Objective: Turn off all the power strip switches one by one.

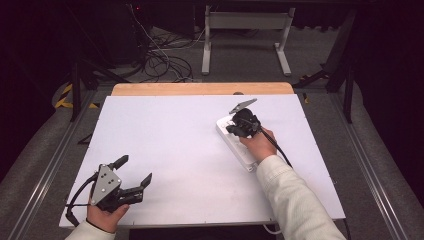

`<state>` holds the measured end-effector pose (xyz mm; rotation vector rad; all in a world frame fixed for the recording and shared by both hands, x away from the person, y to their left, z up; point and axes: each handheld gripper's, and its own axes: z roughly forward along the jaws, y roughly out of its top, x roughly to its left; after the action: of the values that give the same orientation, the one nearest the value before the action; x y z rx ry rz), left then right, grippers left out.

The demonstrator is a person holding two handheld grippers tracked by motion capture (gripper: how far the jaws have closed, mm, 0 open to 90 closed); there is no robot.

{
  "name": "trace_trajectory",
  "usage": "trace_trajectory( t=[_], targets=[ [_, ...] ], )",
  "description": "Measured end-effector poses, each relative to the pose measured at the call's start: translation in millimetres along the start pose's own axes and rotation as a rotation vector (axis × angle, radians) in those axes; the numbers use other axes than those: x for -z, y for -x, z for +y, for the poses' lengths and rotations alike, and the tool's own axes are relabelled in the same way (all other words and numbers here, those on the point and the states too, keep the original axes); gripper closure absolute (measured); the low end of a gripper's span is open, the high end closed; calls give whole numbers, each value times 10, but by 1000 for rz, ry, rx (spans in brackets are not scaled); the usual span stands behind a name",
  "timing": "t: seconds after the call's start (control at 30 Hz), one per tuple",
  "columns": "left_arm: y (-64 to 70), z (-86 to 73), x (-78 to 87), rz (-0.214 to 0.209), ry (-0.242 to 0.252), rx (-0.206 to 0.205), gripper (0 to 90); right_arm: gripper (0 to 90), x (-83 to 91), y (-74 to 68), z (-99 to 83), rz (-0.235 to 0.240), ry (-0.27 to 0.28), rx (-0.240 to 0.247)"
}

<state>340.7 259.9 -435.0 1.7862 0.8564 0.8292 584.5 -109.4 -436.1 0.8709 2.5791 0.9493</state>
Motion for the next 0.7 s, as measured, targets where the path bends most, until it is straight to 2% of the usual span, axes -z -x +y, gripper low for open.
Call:
trace_trajectory(
  t=[0.17, 0.7],
  targets=[
    [-1, 0, 1, 0, 0, 0, 132, 900, -21, 9, -10, 0, -11, -10],
    [-6, 4, 7, 6, 4, -1, 132, 900, -60, -3, -17, -11, -39, 1]
  ],
)
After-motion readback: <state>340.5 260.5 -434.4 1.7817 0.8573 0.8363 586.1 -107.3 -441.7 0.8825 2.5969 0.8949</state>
